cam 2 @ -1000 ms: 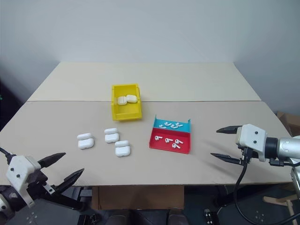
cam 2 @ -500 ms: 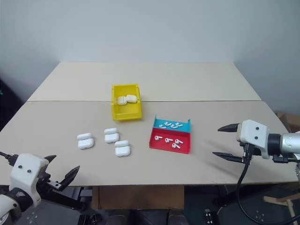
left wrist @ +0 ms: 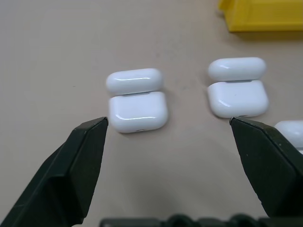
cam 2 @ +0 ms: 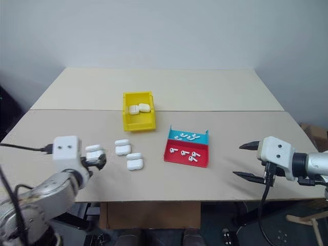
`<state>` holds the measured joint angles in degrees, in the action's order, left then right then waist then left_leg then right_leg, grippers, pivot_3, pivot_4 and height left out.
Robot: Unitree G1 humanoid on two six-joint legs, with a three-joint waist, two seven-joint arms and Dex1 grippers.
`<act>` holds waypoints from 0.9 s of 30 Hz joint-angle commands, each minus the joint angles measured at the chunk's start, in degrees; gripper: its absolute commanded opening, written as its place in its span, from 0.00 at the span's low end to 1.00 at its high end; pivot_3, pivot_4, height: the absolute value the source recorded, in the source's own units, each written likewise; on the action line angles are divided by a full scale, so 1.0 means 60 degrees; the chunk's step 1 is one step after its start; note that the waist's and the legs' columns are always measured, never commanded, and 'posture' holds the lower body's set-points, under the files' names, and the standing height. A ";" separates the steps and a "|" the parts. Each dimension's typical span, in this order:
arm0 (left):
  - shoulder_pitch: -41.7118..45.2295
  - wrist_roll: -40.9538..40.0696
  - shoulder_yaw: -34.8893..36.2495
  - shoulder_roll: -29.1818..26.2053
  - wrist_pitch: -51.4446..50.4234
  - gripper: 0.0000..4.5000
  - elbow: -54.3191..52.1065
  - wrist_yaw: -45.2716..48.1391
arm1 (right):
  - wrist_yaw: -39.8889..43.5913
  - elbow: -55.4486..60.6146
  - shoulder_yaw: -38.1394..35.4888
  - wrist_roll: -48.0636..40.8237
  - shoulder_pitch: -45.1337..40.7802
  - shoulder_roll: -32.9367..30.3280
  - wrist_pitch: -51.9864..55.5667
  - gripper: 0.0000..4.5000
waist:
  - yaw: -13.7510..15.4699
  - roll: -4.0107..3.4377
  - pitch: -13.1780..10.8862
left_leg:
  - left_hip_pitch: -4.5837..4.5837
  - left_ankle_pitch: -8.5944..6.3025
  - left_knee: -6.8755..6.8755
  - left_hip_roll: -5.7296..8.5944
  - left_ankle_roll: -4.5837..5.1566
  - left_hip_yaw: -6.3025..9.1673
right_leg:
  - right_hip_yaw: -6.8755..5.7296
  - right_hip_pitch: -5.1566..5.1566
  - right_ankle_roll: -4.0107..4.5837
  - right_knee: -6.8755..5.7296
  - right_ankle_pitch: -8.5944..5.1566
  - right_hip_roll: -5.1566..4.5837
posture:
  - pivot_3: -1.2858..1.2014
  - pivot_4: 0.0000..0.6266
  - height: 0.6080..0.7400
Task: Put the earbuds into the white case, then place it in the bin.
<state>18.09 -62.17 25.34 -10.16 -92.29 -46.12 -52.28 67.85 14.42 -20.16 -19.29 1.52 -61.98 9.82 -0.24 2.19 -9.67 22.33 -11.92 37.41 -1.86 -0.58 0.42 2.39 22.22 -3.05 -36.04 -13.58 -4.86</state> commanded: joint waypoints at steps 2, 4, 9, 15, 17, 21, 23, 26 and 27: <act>0.0572 -0.4293 -0.0397 -0.1568 0.1674 1.00 0.1436 -0.4258 | -0.0149 0.0410 -0.0622 -0.0078 0.0217 -0.0046 0.0167 1.00 | 0.0004 0.0001 -0.0001 | -0.0002 0.0000 -0.0001 0.0001 0.0000 0.0001 | 0.0002 0.0000 -0.0001 0.0000 0.0000 0.0000 | 0.52 0.24 1.00; 0.0411 -0.7690 -0.1676 -0.3638 0.4121 1.00 0.2261 -0.6339 | -0.0222 0.0490 -0.0618 -0.0045 0.0292 -0.0026 0.0205 1.00 | -0.0015 0.0041 -0.0035 | -0.0009 0.0000 -0.0014 -0.0017 -0.0003 0.0010 | 0.0010 0.0014 0.0000 -0.0016 0.0004 0.0000 | 0.52 0.24 1.00; 0.0357 -0.8472 -0.3283 -0.5789 0.6278 1.00 0.2368 -0.6245 | -0.0400 0.0641 -0.0581 -0.0030 0.0414 0.0061 0.0272 1.00 | 0.0150 -0.0011 -0.0037 | -0.0016 0.0007 -0.0048 0.0021 -0.0020 -0.0043 | 0.0025 0.0013 0.0136 0.0013 0.0017 -0.0045 | 0.52 0.24 1.00; 0.0681 -0.8472 -0.3860 -0.6557 0.6581 1.00 0.3078 -0.5303 | -0.0693 0.0802 -0.0480 0.0059 0.0626 0.0261 0.0296 1.00 | 0.0271 0.0014 -0.0049 | 0.0006 0.0015 -0.0049 0.0027 -0.0034 -0.0052 | 0.0018 0.0012 0.0129 0.0063 0.0020 -0.0044 | 0.52 0.24 1.00; 0.0916 -0.8472 -0.3952 -0.6766 0.6393 1.00 0.3376 -0.5032 | -0.0747 0.0881 -0.0514 0.0061 0.0728 0.0303 0.0334 1.00 | 0.0276 0.0015 -0.0050 | 0.0006 0.0015 -0.0056 0.0023 -0.0034 -0.0051 | 0.0014 0.0016 0.0128 0.0062 0.0018 -0.0036 | 0.52 0.24 1.00; 0.1322 -0.8472 -0.3916 -0.6838 0.5896 1.00 0.4292 -0.4478 | -0.0864 0.1043 -0.0688 0.0073 0.0992 0.0398 0.0406 1.00 | 0.0272 0.0016 -0.0051 | 0.0000 0.0019 -0.0071 0.0018 -0.0039 -0.0049 | 0.0012 0.0017 0.0100 0.0061 0.0002 -0.0028 | 0.52 0.24 1.00; 0.1474 -0.8472 -0.3904 -0.6860 0.5621 1.00 0.4700 -0.4228 | -0.0912 0.1075 -0.0751 0.0090 0.1103 0.0428 0.0412 1.00 | 0.0249 0.0016 -0.0051 | -0.0002 0.0019 -0.0073 0.0021 -0.0040 -0.0050 | 0.0013 0.0017 0.0099 0.0060 0.0001 -0.0032 | 0.52 0.24 1.00; 0.1665 -0.8472 -0.3929 -0.6951 0.5272 1.00 0.5151 -0.3995 | -0.0980 0.1150 -0.0843 0.0118 0.1255 0.0473 0.0422 1.00 | 0.0212 0.0025 -0.0056 | 0.0003 0.0020 -0.0074 0.0019 -0.0041 -0.0050 | 0.0013 0.0022 0.0097 0.0061 0.0002 -0.0030 | 0.52 0.24 1.00; 0.1717 -0.8472 -0.3961 -0.6948 0.5212 1.00 0.5233 -0.3997 | -0.0988 0.1175 -0.0876 0.0114 0.1293 0.0484 0.0423 1.00 | 0.0212 0.0025 -0.0056 | 0.0004 0.0020 -0.0074 0.0019 -0.0042 -0.0049 | 0.0012 0.0022 0.0097 0.0061 0.0002 -0.0030 | 0.52 0.24 1.00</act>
<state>26.92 -112.71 1.05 -51.00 -59.96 -14.99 -77.09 62.48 19.91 -22.58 -18.63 9.19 -59.15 12.07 1.03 2.35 -10.00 22.36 -11.80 36.96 -1.74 -0.84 0.12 2.46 22.35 -2.47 -35.67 -13.57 -5.05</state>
